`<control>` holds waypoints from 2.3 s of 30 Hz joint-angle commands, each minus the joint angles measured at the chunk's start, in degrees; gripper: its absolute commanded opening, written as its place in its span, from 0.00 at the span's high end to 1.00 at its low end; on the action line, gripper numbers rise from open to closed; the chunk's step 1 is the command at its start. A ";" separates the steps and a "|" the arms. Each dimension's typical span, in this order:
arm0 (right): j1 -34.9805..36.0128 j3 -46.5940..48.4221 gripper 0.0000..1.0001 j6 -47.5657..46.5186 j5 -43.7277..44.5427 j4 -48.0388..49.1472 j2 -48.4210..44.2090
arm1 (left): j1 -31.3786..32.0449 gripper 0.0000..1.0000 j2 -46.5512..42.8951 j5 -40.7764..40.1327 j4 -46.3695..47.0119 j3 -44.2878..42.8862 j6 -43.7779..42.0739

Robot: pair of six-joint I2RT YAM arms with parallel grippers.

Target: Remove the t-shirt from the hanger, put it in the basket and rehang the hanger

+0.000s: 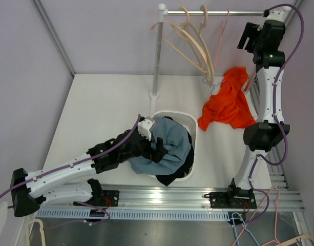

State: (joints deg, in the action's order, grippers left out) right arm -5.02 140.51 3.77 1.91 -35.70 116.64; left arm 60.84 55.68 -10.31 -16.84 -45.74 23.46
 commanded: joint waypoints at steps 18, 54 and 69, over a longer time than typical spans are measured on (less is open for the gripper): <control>4.84 -30.84 0.12 6.33 1.43 0.45 0.68 | -2.92 0.00 -7.25 6.70 3.83 4.95 4.05; 8.62 0.56 0.44 9.41 8.99 -2.18 35.32 | -3.45 0.00 -9.36 6.44 3.31 7.41 2.81; 6.43 -4.96 1.00 12.92 -0.92 -1.22 26.55 | -3.62 0.00 -11.03 6.00 2.69 8.12 2.90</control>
State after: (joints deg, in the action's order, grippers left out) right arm 2.13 137.58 15.27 6.68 -37.91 150.76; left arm 57.76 45.87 -4.27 -14.70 -38.09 26.76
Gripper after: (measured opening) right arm 0.018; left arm 0.994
